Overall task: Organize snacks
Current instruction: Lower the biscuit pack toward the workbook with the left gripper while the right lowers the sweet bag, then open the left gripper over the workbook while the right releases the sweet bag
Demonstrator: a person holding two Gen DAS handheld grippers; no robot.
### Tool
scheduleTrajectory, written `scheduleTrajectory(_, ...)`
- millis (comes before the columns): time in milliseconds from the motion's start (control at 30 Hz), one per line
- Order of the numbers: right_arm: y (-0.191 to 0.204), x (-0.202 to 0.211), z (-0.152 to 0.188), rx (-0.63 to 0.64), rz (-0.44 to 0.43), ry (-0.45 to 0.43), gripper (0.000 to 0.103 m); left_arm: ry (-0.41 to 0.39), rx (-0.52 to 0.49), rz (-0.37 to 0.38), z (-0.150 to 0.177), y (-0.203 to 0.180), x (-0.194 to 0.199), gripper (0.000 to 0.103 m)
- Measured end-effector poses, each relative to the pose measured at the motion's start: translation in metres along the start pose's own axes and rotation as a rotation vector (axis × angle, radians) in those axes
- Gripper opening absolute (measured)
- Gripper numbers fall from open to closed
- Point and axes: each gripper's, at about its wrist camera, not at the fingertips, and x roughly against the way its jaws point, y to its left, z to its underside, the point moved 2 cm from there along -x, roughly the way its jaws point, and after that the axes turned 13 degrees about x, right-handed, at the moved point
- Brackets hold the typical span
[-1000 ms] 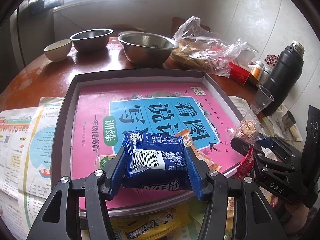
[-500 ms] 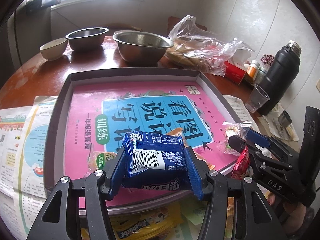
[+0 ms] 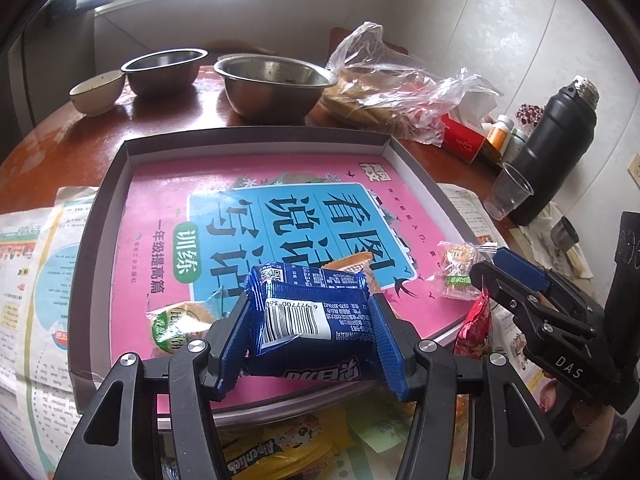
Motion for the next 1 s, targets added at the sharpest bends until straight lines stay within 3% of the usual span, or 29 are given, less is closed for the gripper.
scheduleTrajectory(600, -0.006, 0.009, 0.005, -0.029, 0.004, -0.011, 0.056, -0.006, -0.015, 0.018, 0.002, -0.004, 0.004, 0.065)
scheduleTrajectory(1000, -0.017, 0.004, 0.010, -0.053, 0.071, 0.029, 0.056, -0.029, -0.001, 0.006, 0.001, 0.008, 0.018, 0.065)
